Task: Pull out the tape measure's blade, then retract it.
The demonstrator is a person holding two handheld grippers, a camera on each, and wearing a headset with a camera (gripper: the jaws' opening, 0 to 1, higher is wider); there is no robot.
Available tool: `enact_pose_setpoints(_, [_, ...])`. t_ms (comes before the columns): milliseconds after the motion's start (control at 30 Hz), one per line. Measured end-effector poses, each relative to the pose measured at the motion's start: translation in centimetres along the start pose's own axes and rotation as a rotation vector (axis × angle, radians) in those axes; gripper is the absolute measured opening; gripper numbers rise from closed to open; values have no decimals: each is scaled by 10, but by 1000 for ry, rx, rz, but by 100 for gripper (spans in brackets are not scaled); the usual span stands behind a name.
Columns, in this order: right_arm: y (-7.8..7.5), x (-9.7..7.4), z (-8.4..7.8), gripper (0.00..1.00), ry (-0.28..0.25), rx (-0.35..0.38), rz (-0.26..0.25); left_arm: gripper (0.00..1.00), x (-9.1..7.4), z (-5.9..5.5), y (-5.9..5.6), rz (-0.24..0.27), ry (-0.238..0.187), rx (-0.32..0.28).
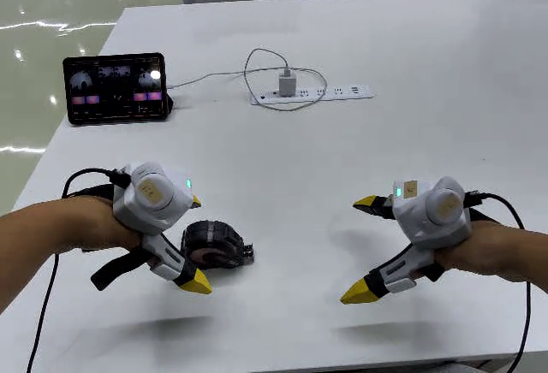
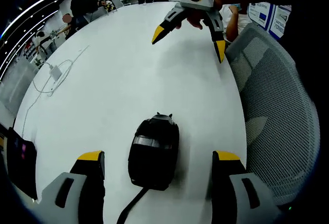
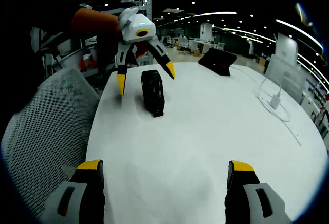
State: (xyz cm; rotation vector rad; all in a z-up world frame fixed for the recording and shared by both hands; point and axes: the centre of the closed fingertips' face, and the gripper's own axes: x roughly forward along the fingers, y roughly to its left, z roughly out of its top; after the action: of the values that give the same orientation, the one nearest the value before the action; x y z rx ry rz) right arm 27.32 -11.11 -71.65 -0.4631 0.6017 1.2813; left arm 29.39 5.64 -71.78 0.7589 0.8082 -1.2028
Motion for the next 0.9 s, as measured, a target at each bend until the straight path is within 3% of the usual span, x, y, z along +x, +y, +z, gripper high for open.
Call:
enact_pose_setpoints(233, [1, 18, 17, 99, 0, -34, 32, 70, 5, 6, 1, -7, 13, -6])
enact_pose_setpoints(300, [1, 24, 22, 99, -1, -39, 37, 70, 6, 10, 0, -15, 10, -25])
enact_pose_setpoints(400, [-3, 31, 26, 99, 12, -60, 31, 70, 7, 11, 0, -5, 18, 15])
enact_pose_setpoints(500, [-3, 38, 33, 99, 7, -57, 43, 74, 11, 8, 1, -1, 37, 18])
enact_pose_setpoints(800, [-2, 55, 49, 99, 8, -59, 56, 51, 12, 11, 1, 2, 41, 47])
enact_pose_setpoints(900, [-1, 60, 48, 99, 22, -73, 68, 45, 13, 10, -1, -17, 47, 48])
